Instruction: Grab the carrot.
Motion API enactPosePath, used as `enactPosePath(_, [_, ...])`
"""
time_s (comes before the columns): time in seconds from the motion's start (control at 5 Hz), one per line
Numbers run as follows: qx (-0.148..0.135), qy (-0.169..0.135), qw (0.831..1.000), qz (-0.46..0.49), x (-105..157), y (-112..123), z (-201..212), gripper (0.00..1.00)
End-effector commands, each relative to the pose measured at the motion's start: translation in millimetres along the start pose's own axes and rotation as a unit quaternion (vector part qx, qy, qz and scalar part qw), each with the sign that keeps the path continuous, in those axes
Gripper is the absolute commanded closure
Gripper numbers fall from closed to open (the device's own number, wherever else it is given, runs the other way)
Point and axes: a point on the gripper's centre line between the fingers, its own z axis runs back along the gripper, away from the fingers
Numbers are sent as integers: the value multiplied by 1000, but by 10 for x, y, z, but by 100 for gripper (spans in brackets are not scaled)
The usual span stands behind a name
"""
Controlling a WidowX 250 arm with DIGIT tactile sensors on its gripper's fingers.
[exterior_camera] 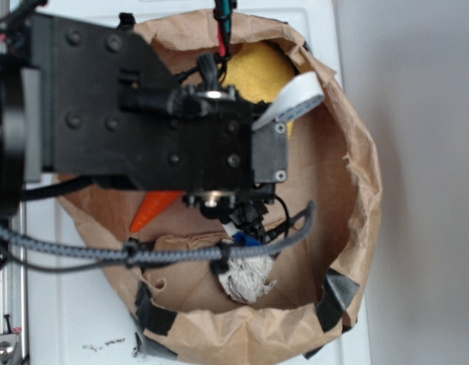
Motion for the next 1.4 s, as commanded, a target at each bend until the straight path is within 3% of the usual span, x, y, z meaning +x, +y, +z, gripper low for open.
enactPosePath(0.0, [-17,-3,1000,-20,1,475,-136,0])
enactPosePath(0.2, [-4,-10,1000,-24,-122,526,-277,0])
enactPosePath(0.4, [-10,-7,999,-29,-254,444,-409,0])
enactPosePath(0.6, [-14,-25,999,-29,-268,370,-497,0])
enactPosePath(0.8, [3,-32,999,-19,-226,297,-617,0])
enactPosePath(1.0, [26,-34,999,-3,-192,258,-656,100])
enactPosePath(1.2, [29,-44,999,2,-175,250,-647,100])
